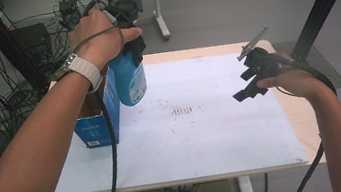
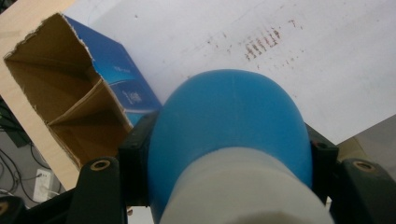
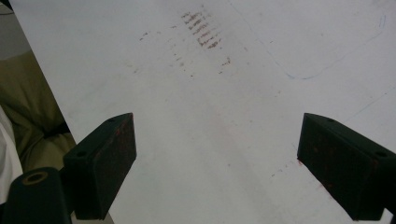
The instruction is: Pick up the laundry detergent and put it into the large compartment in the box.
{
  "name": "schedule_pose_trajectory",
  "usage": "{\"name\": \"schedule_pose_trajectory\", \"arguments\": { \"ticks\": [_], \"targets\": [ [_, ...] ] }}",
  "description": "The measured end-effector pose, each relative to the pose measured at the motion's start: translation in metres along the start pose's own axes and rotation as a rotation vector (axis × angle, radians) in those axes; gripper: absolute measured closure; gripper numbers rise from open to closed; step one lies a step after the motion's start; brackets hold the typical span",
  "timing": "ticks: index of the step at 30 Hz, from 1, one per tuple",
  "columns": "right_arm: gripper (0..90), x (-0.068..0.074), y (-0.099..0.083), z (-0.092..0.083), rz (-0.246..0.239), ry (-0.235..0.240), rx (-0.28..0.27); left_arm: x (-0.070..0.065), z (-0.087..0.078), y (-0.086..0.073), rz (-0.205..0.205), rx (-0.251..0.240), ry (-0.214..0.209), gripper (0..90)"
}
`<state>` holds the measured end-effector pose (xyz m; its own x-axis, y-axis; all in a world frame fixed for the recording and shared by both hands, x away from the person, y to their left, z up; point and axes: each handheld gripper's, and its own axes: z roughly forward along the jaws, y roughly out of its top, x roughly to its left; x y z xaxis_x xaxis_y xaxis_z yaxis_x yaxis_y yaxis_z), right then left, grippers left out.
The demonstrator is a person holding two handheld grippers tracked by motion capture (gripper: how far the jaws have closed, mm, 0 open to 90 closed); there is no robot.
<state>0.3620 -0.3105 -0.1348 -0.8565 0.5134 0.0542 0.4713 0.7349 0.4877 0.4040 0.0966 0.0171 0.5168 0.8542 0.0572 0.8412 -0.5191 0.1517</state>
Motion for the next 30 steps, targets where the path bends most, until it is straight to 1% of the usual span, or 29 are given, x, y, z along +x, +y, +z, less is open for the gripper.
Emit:
{"name": "schedule_pose_trajectory", "arguments": {
  "ticks": [2, 3, 4, 5, 7, 8, 9, 10, 12, 13, 14, 15, 16, 17, 18, 20, 22, 24, 28, 30],
  "targets": [
    [11.9, 0.000, 0.002, 0.000, -0.001, 0.000, 0.005, 0.004, -0.001, 0.000, -0.008, 0.005, -0.005, 37.3],
    [11.9, 0.000, 0.003, 0.000, -0.007, 0.000, 0.008, 0.005, -0.001, -0.001, -0.021, 0.003, -0.009, 37.2],
    [11.9, 0.000, 0.003, 0.000, -0.005, 0.001, 0.005, 0.006, -0.001, -0.001, -0.020, 0.004, -0.009, 37.2],
    [11.9, 0.000, 0.003, 0.000, -0.008, 0.000, 0.005, 0.006, -0.001, -0.002, -0.031, -0.001, -0.006, 37.2],
    [11.9, 0.000, 0.004, -0.001, -0.009, -0.001, 0.002, 0.007, -0.002, -0.001, -0.034, 0.004, -0.002, 37.2],
    [11.9, 0.000, 0.004, -0.001, -0.010, -0.001, 0.002, 0.007, -0.003, -0.001, -0.043, 0.006, -0.001, 37.2],
    [11.9, 0.000, 0.004, -0.001, -0.011, -0.001, 0.001, 0.008, -0.003, -0.003, -0.053, -0.002, -0.001, 37.2],
    [11.9, 0.000, 0.004, -0.002, -0.012, -0.001, -0.002, 0.008, -0.004, -0.002, -0.052, 0.001, 0.000, 37.2],
    [11.9, 0.000, 0.004, -0.002, -0.010, 0.000, -0.001, 0.008, -0.005, -0.005, -0.073, -0.011, 0.000, 37.2],
    [11.9, -0.001, 0.003, -0.002, -0.010, 0.002, -0.001, 0.010, -0.007, -0.004, -0.066, -0.006, -0.002, 37.2],
    [11.9, -0.001, 0.003, -0.002, -0.011, 0.003, 0.001, 0.010, -0.007, -0.005, -0.077, -0.009, -0.005, 37.2],
    [11.9, -0.001, 0.004, -0.002, -0.012, 0.003, 0.004, 0.011, -0.008, -0.005, -0.077, -0.010, -0.007, 37.2],
    [11.9, -0.002, 0.004, -0.001, -0.012, 0.003, 0.006, 0.011, -0.008, -0.006, -0.086, -0.014, -0.009, 37.2],
    [11.9, -0.002, 0.004, -0.001, -0.015, 0.003, 0.006, 0.012, -0.009, -0.005, -0.084, -0.007, -0.007, 37.2],
    [11.9, -0.002, 0.004, -0.001, -0.015, 0.003, 0.007, 0.011, -0.010, -0.007, -0.096, -0.016, -0.005, 37.2],
    [12.4, -0.002, 0.005, -0.001, -0.019, 0.004, 0.007, 0.013, -0.012, -0.007, -0.104, -0.007, -0.007, 37.2],
    [12.4, -0.002, 0.006, -0.002, -0.020, 0.003, 0.001, 0.014, -0.013, -0.008, -0.122, -0.014, -0.009, 37.2],
    [12.4, -0.002, 0.006, -0.003, -0.022, 0.004, -0.003, 0.014, -0.015, -0.009, -0.126, -0.013, -0.005, 37.1],
    [12.4, -0.003, 0.006, -0.002, -0.026, 0.004, -0.002, 0.015, -0.019, -0.012, -0.151, -0.021, -0.003, 37.1],
    [12.4, -0.003, 0.005, -0.002, -0.027, 0.007, -0.004, 0.016, -0.021, -0.011, -0.154, -0.015, -0.005, 37.1]
  ]
}}
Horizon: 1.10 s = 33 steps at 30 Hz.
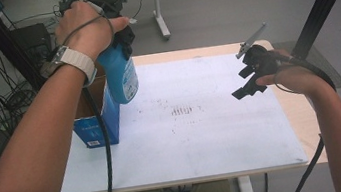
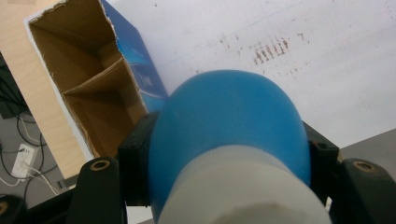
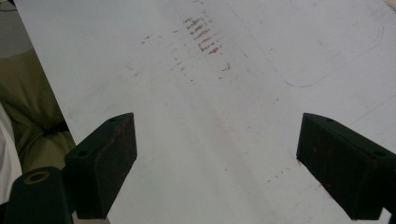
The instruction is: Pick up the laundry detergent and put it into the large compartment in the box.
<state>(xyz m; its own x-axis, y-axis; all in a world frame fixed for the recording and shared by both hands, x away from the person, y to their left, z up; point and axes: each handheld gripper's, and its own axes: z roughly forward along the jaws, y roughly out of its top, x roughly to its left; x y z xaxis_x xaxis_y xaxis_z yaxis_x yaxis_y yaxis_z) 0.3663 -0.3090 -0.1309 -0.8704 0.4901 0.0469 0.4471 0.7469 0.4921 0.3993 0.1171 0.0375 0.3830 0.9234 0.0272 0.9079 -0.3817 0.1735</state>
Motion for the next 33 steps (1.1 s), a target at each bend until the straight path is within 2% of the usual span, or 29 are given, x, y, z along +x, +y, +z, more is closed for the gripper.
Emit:
{"name": "schedule_pose_trajectory", "arguments": {
  "ticks": [6, 8, 15, 20, 27, 33],
  "targets": [
    [12.4, -0.001, -0.001, -0.001, -0.003, 0.002, -0.004, 0.004, -0.005, -0.002, -0.035, -0.001, 0.000, 37.1],
    [12.4, -0.001, 0.000, -0.001, -0.004, 0.001, -0.004, 0.006, -0.006, -0.002, -0.030, 0.004, 0.001, 37.1],
    [12.4, -0.002, 0.002, 0.001, -0.011, 0.009, -0.005, 0.015, -0.010, -0.005, -0.065, 0.005, -0.004, 37.1],
    [12.4, -0.003, 0.005, 0.001, -0.019, 0.012, -0.010, 0.020, -0.015, -0.007, -0.081, 0.008, 0.008, 37.1],
    [12.1, -0.005, 0.007, 0.004, -0.028, 0.018, -0.008, 0.030, -0.020, -0.014, -0.128, -0.005, 0.016, 37.1],
    [12.2, -0.006, 0.006, 0.004, -0.031, 0.018, -0.010, 0.035, -0.021, -0.017, -0.141, -0.005, 0.017, 37.1]
  ]
}}
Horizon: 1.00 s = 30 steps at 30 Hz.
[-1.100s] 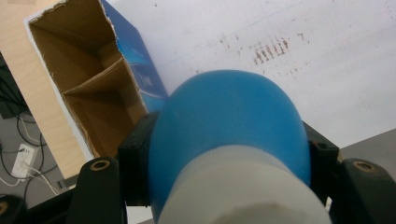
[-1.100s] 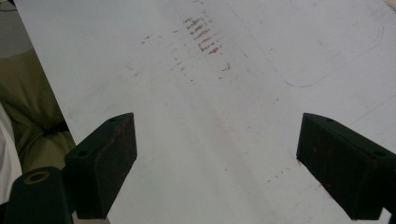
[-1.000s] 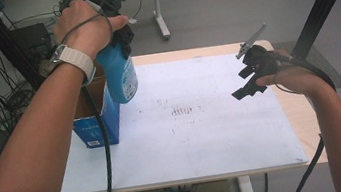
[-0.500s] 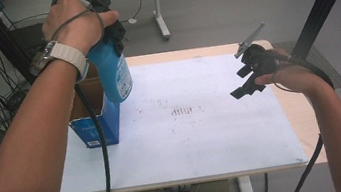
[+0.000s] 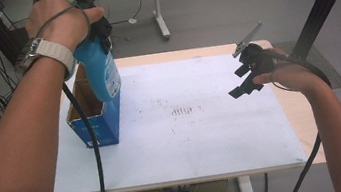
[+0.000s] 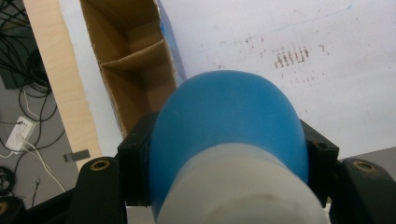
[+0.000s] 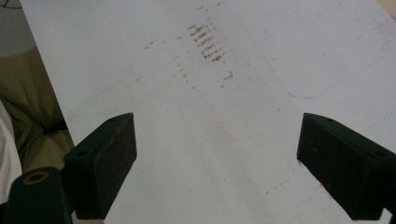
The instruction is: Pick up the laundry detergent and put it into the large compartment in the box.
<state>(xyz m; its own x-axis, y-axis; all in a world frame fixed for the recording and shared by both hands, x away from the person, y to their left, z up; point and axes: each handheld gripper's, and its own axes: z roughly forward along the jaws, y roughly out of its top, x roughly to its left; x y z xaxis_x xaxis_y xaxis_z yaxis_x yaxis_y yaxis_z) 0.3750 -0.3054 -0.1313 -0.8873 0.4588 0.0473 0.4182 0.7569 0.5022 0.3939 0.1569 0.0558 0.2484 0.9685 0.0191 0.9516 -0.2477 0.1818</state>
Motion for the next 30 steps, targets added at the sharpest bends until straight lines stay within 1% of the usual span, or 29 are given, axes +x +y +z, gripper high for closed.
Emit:
{"name": "schedule_pose_trajectory", "arguments": {
  "ticks": [3, 9, 14, 25, 26, 30],
  "targets": [
    [12.2, 0.000, 0.000, 0.000, -0.002, 0.001, 0.002, 0.004, 0.000, -0.002, -0.014, -0.001, -0.004, 37.1],
    [12.1, -0.002, 0.001, 0.001, -0.008, 0.005, 0.006, 0.007, 0.000, -0.004, -0.043, -0.006, 0.009, 37.1],
    [12.2, -0.003, 0.001, 0.003, -0.009, 0.009, 0.009, 0.013, -0.002, -0.006, -0.059, -0.008, 0.003, 37.1],
    [12.1, -0.006, 0.005, 0.001, -0.020, 0.012, 0.009, 0.023, -0.004, -0.010, -0.093, -0.017, 0.012, 37.1],
    [12.1, -0.006, 0.005, 0.001, -0.020, 0.012, 0.009, 0.024, -0.004, -0.009, -0.094, -0.011, 0.014, 37.1],
    [12.2, -0.007, 0.005, 0.003, -0.020, 0.015, 0.009, 0.028, -0.003, -0.010, -0.105, -0.013, 0.018, 37.1]
  ]
}}
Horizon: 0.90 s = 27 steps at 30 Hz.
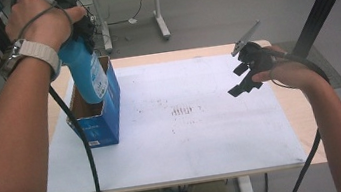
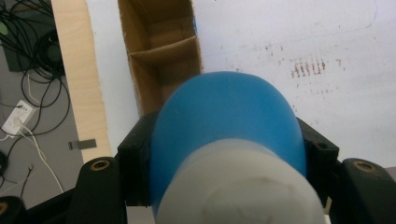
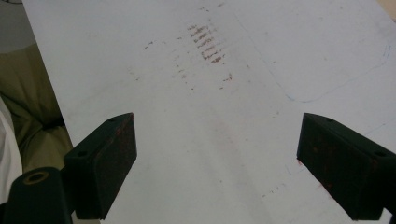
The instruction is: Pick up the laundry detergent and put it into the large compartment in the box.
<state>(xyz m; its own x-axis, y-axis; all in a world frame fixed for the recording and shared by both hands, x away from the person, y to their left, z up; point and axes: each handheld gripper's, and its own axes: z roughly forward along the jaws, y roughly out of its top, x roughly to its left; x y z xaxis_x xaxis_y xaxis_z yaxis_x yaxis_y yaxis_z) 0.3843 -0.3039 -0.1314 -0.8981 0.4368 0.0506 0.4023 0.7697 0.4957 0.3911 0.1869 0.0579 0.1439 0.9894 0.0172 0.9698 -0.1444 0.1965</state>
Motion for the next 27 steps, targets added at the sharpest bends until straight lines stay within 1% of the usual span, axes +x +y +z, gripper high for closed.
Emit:
{"name": "schedule_pose_trajectory", "arguments": {
  "ticks": [7, 12, 21, 25, 27],
  "targets": [
    [12.2, -0.003, 0.000, 0.001, 0.001, 0.002, 0.001, 0.005, 0.003, 0.002, -0.015, 0.007, 0.009, 37.1],
    [12.2, -0.004, 0.001, 0.002, 0.004, 0.002, 0.004, 0.009, 0.002, 0.002, -0.022, 0.005, 0.014, 37.1],
    [12.2, -0.006, 0.003, 0.004, 0.001, 0.005, 0.001, 0.015, 0.001, 0.003, -0.045, 0.001, 0.022, 37.1],
    [12.2, -0.008, 0.004, 0.006, 0.001, 0.010, -0.001, 0.017, 0.005, 0.004, -0.053, -0.002, 0.027, 37.1],
    [12.2, -0.009, 0.004, 0.007, 0.000, 0.012, 0.002, 0.020, 0.008, 0.006, -0.055, 0.008, 0.027, 37.1]
  ]
}}
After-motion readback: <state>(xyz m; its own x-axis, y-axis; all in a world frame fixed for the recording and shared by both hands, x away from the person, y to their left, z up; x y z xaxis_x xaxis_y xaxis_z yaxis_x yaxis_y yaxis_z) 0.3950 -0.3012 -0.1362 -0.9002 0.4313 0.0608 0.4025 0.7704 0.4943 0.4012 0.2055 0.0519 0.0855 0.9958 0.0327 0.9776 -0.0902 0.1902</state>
